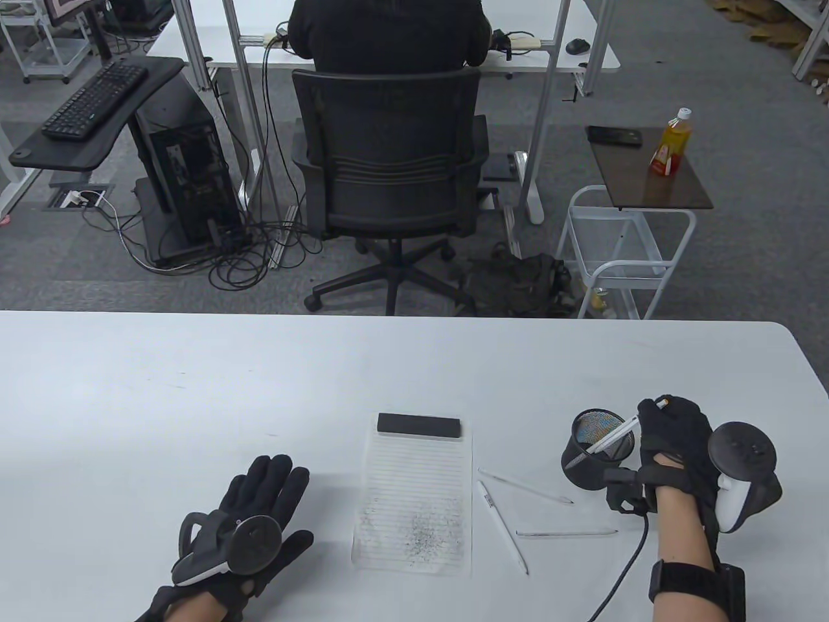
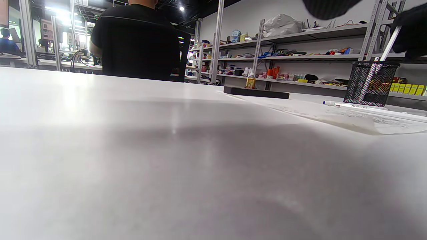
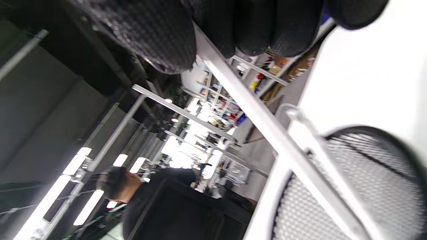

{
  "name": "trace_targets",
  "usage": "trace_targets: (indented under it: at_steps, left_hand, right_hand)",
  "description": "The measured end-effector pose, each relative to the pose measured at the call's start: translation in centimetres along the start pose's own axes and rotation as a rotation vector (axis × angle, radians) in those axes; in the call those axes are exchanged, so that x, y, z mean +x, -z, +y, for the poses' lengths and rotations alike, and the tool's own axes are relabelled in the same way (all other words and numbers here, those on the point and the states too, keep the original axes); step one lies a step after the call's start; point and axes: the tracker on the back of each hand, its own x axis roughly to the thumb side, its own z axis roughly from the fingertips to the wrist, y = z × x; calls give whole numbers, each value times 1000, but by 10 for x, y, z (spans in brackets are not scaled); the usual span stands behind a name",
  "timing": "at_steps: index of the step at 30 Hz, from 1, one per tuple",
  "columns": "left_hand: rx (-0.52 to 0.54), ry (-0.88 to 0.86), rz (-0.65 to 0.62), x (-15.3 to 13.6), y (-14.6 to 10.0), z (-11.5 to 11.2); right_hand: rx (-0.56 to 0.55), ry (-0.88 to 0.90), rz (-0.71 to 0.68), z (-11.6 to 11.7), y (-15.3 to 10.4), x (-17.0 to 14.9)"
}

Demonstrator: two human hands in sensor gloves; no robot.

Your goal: Press to extend mechanical pencil leads

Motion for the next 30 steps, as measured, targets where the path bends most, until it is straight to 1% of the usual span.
trace_targets:
  at_steps: [3,5,8,9,10,13,15,16,18,21,23,25,28,30]
  left_hand:
    - [5,-3,-2,0,0,0]
    - [3,-3,-2,0,0,0]
    - [5,-5,-3,1,0,0]
    - [6,-8,-4,1,0,0]
    - [4,-9,-4,1,0,0]
    - [0,-7,-2,0,0,-1]
    - [4,-12,-5,1,0,-1]
    - [4,-14,-5,1,0,-1]
    - [-2,-14,-4,1,0,-2]
    - [-3,-12,-4,1,0,-2]
    - [-1,-14,-5,1,0,-2]
    - [0,-17,-5,1,0,-2]
    - [0,-20,-9,2,0,-2]
    - [-3,-20,-11,2,0,-3]
  right_hand:
    - [-21,86,-112,-5,-8,22]
    - [-12,171,-175,-4,-14,36]
    - [25,326,-272,7,-28,53]
    - [72,387,-293,15,-34,58]
    - [102,414,-289,21,-39,60]
    - [182,522,-289,49,-55,66]
    - [292,625,-254,77,-68,69]
    - [332,650,-232,86,-72,69]
    - [428,731,-176,112,-85,68]
    - [459,833,-136,140,-98,63]
    - [523,911,-101,159,-107,57]
    - [618,906,-72,172,-112,52]
    - [740,926,-97,182,-115,45]
    - [748,952,-92,186,-116,40]
